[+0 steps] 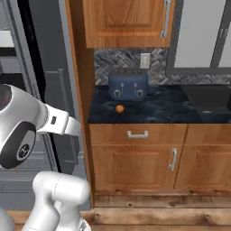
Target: Place the beers on the top shelf of the fridge to keep them out of children's reach, and place the tangerine on lower shelves for easy access.
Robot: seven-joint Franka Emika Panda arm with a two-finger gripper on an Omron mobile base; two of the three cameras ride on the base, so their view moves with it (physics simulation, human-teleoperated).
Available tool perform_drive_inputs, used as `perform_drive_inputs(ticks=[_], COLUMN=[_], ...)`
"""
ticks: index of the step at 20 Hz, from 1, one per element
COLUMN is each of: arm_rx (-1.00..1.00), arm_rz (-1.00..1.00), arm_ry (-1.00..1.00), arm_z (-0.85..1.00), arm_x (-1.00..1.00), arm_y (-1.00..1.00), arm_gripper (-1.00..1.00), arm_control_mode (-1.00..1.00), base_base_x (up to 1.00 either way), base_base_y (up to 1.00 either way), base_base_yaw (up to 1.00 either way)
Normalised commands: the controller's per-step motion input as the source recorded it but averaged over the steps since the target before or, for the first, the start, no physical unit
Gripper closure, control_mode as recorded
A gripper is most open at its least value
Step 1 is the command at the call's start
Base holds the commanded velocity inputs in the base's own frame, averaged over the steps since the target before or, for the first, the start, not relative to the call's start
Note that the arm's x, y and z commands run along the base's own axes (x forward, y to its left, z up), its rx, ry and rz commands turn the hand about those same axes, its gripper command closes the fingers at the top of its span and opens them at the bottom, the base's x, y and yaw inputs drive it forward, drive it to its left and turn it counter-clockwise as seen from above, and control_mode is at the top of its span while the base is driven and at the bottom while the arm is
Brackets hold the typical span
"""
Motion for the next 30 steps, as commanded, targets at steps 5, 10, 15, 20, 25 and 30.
perform_drive_inputs(ticks=[5,10,15,20,25,30], arm_rx=[0.0,0.0,0.0,0.0,0.0,0.0], arm_rz=[0.0,0.0,0.0,0.0,0.0,0.0], arm_ry=[0.0,0.0,0.0,0.0,0.0,0.0], arm_z=[0.0,0.0,0.0,0.0,0.0,0.0], arm_x=[0.0,0.0,0.0,0.0,0.0,0.0], arm_y=[0.0,0.0,0.0,0.0,0.0,0.0], arm_gripper=[-1.0,-1.0,-1.0,-1.0,-1.0,-1.0], arm_control_mode=[1.0,1.0,1.0,1.0,1.0,1.0], base_base_x=[0.01,0.15,0.44,0.58,0.68,0.83], base_base_y=[-0.92,-0.72,-0.3,-0.14,-0.15,-0.21], base_base_yaw=[-0.5,-0.47,-0.13,0.26,0.45,0.5])
